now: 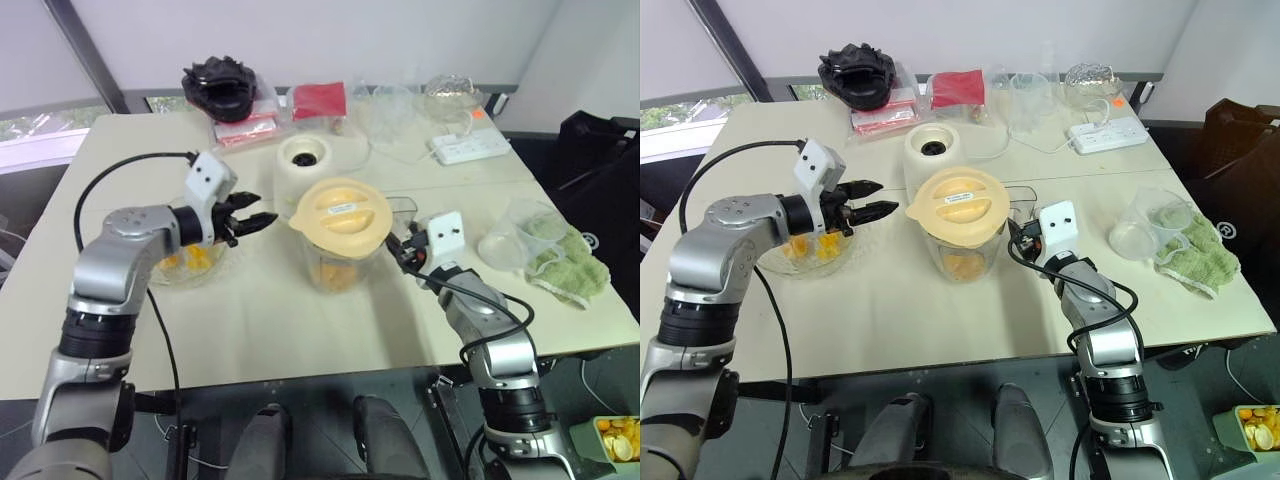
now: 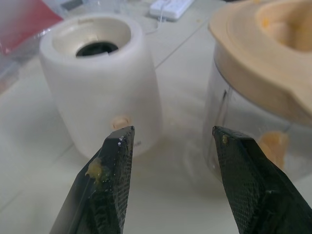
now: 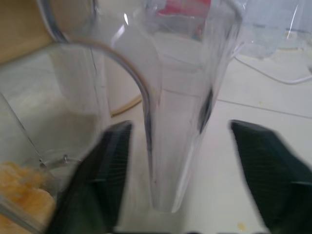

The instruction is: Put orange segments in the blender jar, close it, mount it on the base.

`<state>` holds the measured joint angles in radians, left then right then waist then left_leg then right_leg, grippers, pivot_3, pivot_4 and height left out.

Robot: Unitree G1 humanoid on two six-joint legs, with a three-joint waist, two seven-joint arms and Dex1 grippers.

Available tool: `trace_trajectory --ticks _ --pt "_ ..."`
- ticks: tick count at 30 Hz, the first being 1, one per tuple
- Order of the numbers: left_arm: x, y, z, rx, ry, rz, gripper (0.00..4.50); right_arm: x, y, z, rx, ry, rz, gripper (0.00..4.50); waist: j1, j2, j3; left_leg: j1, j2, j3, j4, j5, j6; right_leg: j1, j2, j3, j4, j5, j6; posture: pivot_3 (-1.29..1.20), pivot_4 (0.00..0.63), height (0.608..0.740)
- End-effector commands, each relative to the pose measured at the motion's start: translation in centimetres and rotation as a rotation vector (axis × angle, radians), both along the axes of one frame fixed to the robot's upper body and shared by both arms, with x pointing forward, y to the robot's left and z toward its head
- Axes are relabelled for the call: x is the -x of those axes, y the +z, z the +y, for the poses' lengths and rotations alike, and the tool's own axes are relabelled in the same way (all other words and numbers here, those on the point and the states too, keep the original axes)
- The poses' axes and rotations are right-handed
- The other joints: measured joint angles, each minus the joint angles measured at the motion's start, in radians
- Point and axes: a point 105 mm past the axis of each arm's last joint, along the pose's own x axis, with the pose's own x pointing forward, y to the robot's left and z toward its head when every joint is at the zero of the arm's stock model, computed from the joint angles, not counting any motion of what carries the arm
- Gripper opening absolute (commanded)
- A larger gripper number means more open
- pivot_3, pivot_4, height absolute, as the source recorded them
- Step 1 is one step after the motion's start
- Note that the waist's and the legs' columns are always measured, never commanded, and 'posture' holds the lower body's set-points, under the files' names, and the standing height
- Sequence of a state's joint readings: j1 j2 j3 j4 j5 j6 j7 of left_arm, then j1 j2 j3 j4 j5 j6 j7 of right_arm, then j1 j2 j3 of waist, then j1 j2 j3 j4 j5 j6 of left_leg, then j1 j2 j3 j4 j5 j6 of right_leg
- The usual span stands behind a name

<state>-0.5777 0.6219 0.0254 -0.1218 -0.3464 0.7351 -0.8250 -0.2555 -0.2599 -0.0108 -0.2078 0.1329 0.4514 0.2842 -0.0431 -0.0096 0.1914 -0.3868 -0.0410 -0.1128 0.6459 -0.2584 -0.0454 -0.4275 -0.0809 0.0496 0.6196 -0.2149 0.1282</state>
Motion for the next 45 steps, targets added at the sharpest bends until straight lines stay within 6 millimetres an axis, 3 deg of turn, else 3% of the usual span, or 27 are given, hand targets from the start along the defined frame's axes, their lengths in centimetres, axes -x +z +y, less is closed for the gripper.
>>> trace_trajectory --ticks 1,7,11,13,18,21,23,26,31,37,45 --pt "1.3 1.2 0.0 -0.019 -0.012 -0.056 2.66 -0.1 1.3 0.1 -0.007 0.004 -0.057 0.85 0.0 0.0 0.0 0.0 0.0 0.0 0.0 0.0 0.0 0.0 0.0 0.0 0.0 0.0 0.0 0.0 0.15 0.74" --pt "2.9 0.8 1.0 0.005 0.009 -0.046 2.66 -0.2 1.9 -0.2 -0.023 -0.008 -0.072 0.85 0.0 0.0 0.0 0.0 0.0 0.0 0.0 0.0 0.0 0.0 0.0 0.0 0.0 0.0 0.0 0.0 0.15 0.74" --pt "3.9 0.2 1.0 0.01 0.018 -0.037 2.66 -0.7 4.5 -1.0 -0.068 -0.049 -0.131 0.85 0.001 0.0 0.0 0.0 0.0 0.0 0.0 0.0 0.0 0.0 0.0 0.0 0.0 0.0 0.0 0.0 0.15 0.74" --pt "4.2 -0.3 0.9 0.004 0.032 -0.039 2.66 -1.3 8.1 -1.2 -0.101 -0.063 -0.203 0.85 0.002 0.001 0.001 0.0 0.0 0.0 0.0 0.0 0.0 0.0 0.0 0.0 0.0 0.0 -0.001 0.0 0.15 0.74" --pt "4.7 -1.0 0.2 0.008 0.054 -0.039 2.66 -3.3 14.1 -1.7 -0.104 -0.089 -0.272 0.85 0.001 0.001 0.001 -0.001 0.0 0.0 0.0 0.0 0.0 -0.001 0.0 0.0 0.0 0.001 -0.002 0.0 0.15 0.74" --pt "4.9 -1.2 -0.2 0.007 0.065 -0.041 2.66 -4.5 16.8 -2.0 -0.096 -0.111 -0.29 0.85 0.0 0.001 0.001 -0.001 0.0 0.0 -0.001 0.0 0.0 -0.001 0.0 -0.001 0.0 0.001 -0.002 0.0 0.15 0.74" --pt "5.5 -1.5 -0.1 0.01 0.073 -0.036 2.66 -5.5 19.5 -1.5 -0.101 -0.113 -0.311 0.85 -0.004 0.001 0.001 -0.001 0.001 0.001 -0.001 0.0 0.0 -0.002 0.0 0.0 0.0 0.001 -0.002 0.0 0.15 0.74" --pt "6.4 -2.0 0.7 0.011 0.102 -0.018 2.66 -6.8 23.1 0.8 -0.099 -0.091 -0.336 0.85 -0.012 0.003 0.002 -0.002 0.001 0.004 -0.002 0.0 0.0 -0.004 0.0 0.001 0.0 0.002 -0.003 0.0 0.15 0.74" --pt "6.8 -2.3 0.4 0.005 0.117 -0.021 2.66 -8.2 24.6 3.9 -0.104 -0.056 -0.339 0.85 -0.007 0.003 0.002 -0.005 0.001 0.003 -0.004 0.0 0.0 -0.01 0.0 0.001 0.003 0.002 -0.003 0.0 0.15 0.74" --pt "7.1 -2.1 0.4 0.015 0.155 -0.037 2.66 -9.9 24.9 6.7 -0.136 -0.042 -0.311 0.85 -0.001 0.003 0.002 -0.005 0.001 0.003 -0.004 0.0 0.0 -0.01 0.0 0.001 0.003 0.002 -0.003 0.0 0.15 0.74" --pt "7.3 -2.0 0.5 0.011 0.189 -0.051 2.66 -11.1 23.2 7.3 -0.124 -0.052 -0.273 0.85 -0.002 0.003 0.002 -0.006 0.001 0.003 -0.005 0.0 0.0 -0.012 0.0 0.001 0.002 0.002 -0.003 0.0 0.15 0.74"
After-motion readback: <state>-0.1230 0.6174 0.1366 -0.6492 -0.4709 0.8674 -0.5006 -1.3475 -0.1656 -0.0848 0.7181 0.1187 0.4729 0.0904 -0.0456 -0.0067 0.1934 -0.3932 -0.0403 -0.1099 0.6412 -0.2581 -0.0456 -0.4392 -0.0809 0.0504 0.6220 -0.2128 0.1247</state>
